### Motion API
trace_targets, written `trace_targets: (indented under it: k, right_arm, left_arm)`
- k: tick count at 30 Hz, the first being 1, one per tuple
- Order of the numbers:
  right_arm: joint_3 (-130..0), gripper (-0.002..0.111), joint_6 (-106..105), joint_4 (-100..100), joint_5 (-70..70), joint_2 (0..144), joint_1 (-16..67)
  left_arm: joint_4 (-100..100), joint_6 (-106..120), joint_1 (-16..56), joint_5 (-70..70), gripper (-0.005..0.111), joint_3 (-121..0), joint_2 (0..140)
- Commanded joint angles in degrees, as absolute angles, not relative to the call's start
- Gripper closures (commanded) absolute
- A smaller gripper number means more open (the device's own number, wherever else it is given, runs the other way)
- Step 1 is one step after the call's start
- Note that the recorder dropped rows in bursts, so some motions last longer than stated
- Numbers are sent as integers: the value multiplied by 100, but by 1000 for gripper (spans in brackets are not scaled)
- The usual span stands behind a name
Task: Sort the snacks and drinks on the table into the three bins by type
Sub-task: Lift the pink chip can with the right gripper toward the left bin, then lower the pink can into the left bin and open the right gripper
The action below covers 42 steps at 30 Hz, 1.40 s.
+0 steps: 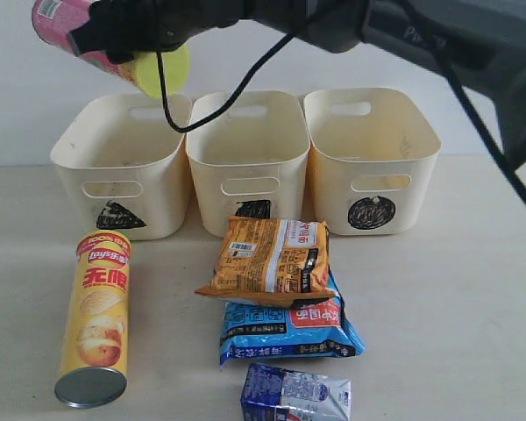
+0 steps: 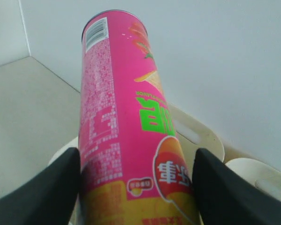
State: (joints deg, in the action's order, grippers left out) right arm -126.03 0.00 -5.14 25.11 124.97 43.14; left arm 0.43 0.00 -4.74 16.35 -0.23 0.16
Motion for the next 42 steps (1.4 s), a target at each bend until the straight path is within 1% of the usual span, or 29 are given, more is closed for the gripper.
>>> trace_targets:
  k: [1, 11, 18, 20, 22, 24, 26, 27, 28, 40, 42]
  right_arm:
    - [-12626, 108, 249, -670, 1873, 12780, 4328]
    - [-12626, 108, 270, -675, 704, 13513, 4328]
    - [-12626, 107, 229, -684, 567, 13668, 4280]
    - [-12626, 98, 229, -688, 481, 13668, 4267]
    - [-12626, 82, 226, -688, 401, 13668, 4252]
    - [-12626, 60, 226, -688, 390, 13668, 4230]
    - [-12626, 41, 226, -688, 390, 13668, 4218]
    - [-12626, 35, 226, -688, 390, 13668, 4218]
    - [-12626, 33, 226, -688, 405, 13668, 4218]
    - [-12634, 33, 238, -677, 597, 13501, 4218]
    - [-12634, 39, 248, -652, 825, 13382, 4218]
  left_arm:
    - [65, 49, -482, 1597, 102, 0, 0]
    - [65, 49, -482, 1608, 102, 0, 0]
    - [65, 49, -482, 1608, 102, 0, 0]
    - [65, 49, -482, 1597, 102, 0, 0]
    - [65, 49, -482, 1597, 102, 0, 0]
    - [65, 49, -482, 1597, 102, 0, 0]
    - [65, 49, -482, 1597, 102, 0, 0]
    - [65, 49, -482, 1597, 102, 0, 0]
    - [65, 49, -482, 1597, 102, 0, 0]
    - [65, 49, -482, 1606, 102, 0, 0]
    - [65, 49, -482, 1606, 102, 0, 0]
